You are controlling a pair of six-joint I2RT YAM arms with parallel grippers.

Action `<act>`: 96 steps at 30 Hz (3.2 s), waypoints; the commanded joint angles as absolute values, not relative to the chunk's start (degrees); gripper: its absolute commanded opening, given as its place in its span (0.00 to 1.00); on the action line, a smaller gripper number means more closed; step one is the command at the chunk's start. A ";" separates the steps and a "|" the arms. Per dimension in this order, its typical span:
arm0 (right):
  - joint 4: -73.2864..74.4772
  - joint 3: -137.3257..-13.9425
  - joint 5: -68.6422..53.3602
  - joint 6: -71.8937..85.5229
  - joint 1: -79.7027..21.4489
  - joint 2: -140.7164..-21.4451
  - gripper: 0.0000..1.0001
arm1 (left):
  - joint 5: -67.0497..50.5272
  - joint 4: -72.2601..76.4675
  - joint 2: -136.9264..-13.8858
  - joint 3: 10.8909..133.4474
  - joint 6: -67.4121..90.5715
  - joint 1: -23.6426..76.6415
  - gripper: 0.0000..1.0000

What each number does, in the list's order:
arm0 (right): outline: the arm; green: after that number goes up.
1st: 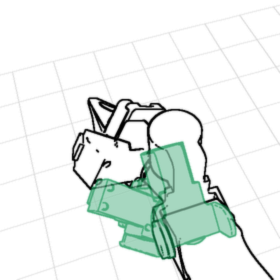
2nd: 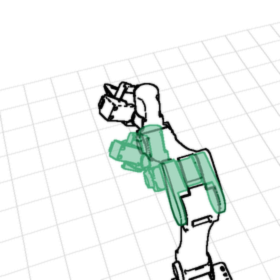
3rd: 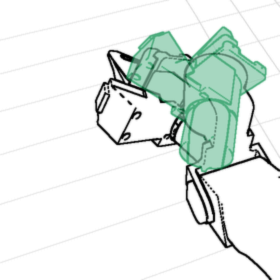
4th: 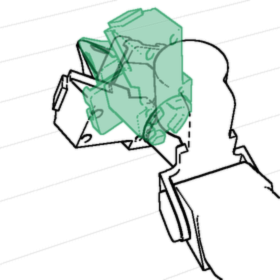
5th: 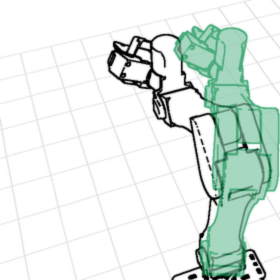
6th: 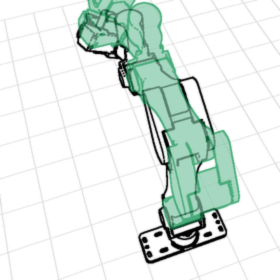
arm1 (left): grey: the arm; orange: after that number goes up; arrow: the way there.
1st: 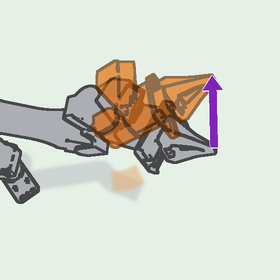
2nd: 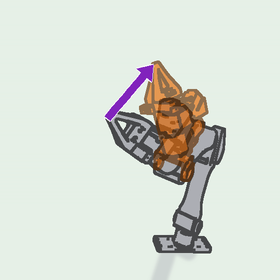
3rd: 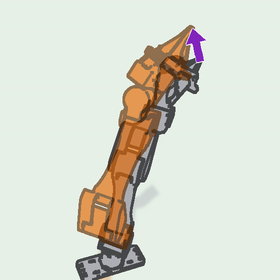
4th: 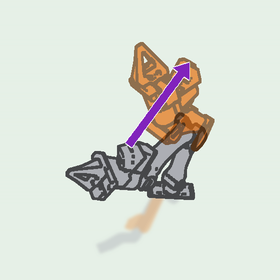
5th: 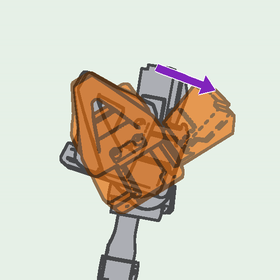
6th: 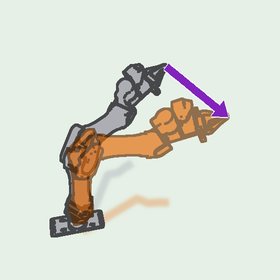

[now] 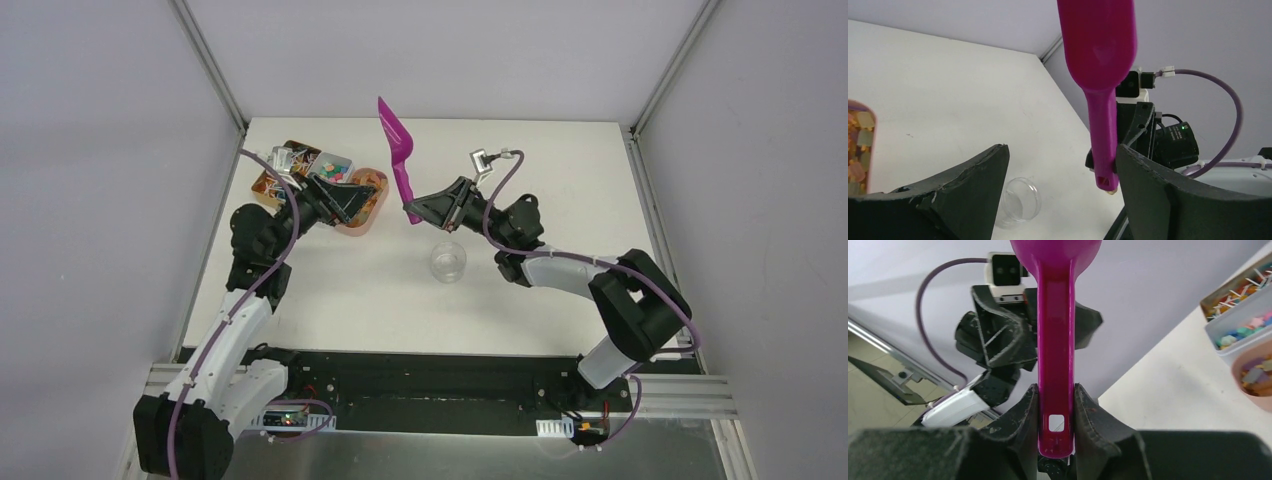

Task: Pack the candies
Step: Pick up the spatula from the center of the board.

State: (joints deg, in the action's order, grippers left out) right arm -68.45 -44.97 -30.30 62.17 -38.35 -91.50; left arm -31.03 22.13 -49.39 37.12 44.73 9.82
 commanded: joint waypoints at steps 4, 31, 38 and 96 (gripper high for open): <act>-78.34 -46.06 -26.50 62.78 -42.76 -93.39 0.00 | -35.33 40.90 -51.39 33.07 54.46 10.95 0.78; -79.91 -50.42 -26.71 64.04 -47.82 -100.72 0.13 | -33.06 47.80 -52.68 28.62 57.31 11.91 0.19; -71.75 -48.26 -26.92 63.09 -46.33 -97.01 0.69 | -33.16 32.79 -51.51 33.69 46.76 11.87 0.00; 6.10 -80.93 -30.00 49.29 -27.35 -95.53 0.00 | -1.67 -17.72 -49.98 53.39 -2.76 31.30 0.90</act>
State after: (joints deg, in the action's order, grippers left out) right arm 16.91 -84.90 -24.49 40.99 -29.65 -101.41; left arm -3.03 -19.53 -52.75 51.03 -2.24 30.81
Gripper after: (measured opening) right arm 0.038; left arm 0.859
